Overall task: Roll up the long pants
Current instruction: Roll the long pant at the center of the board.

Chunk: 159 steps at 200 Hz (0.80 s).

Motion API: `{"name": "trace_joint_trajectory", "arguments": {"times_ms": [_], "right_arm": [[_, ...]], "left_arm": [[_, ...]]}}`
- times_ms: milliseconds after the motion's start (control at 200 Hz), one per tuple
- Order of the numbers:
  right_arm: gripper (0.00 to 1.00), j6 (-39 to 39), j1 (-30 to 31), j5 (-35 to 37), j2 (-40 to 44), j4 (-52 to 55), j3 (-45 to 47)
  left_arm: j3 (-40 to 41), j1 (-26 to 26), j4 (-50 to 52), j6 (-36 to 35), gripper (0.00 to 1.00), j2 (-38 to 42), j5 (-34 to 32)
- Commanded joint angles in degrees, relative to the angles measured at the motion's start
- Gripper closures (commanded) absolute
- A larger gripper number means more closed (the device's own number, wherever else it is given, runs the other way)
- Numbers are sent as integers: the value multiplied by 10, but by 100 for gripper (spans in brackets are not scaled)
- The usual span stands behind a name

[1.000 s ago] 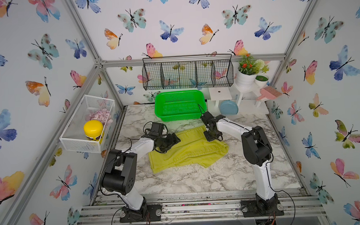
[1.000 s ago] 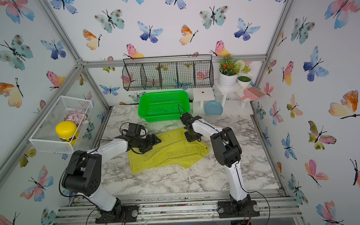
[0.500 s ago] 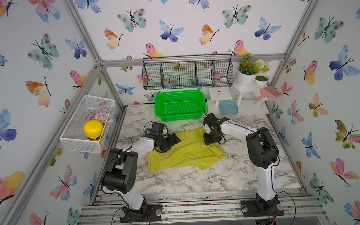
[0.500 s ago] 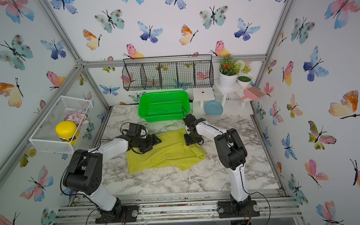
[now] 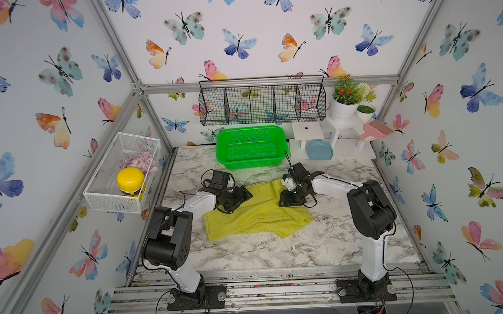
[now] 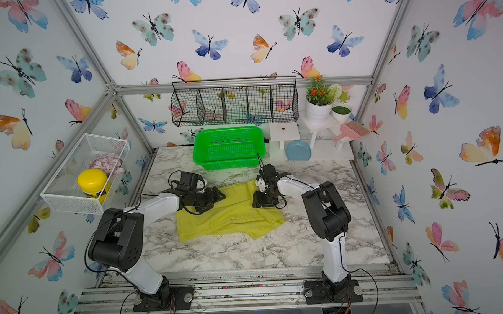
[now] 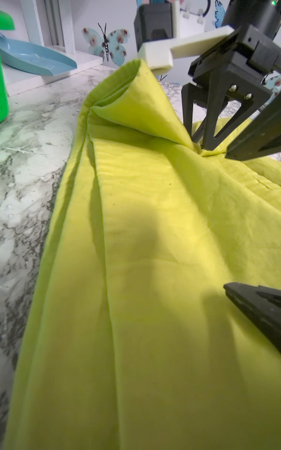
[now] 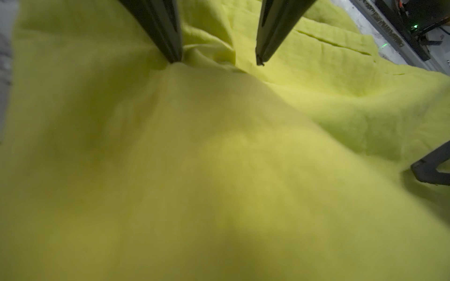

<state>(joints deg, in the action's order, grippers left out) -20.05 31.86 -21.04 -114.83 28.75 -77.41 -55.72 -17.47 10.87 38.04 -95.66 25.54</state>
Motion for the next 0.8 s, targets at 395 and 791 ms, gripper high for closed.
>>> {"name": "trace_joint_trajectory", "arguments": {"times_ms": [395,791], "right_arm": [[46,-27,-21,-66,-37,-13,-5],[61,-30,-28,-72,-41,-17,5]], "left_arm": [[-169,-93,-80,-24,23,-91,116],[-223,-103,-129,-2,100,-160,171]]}}
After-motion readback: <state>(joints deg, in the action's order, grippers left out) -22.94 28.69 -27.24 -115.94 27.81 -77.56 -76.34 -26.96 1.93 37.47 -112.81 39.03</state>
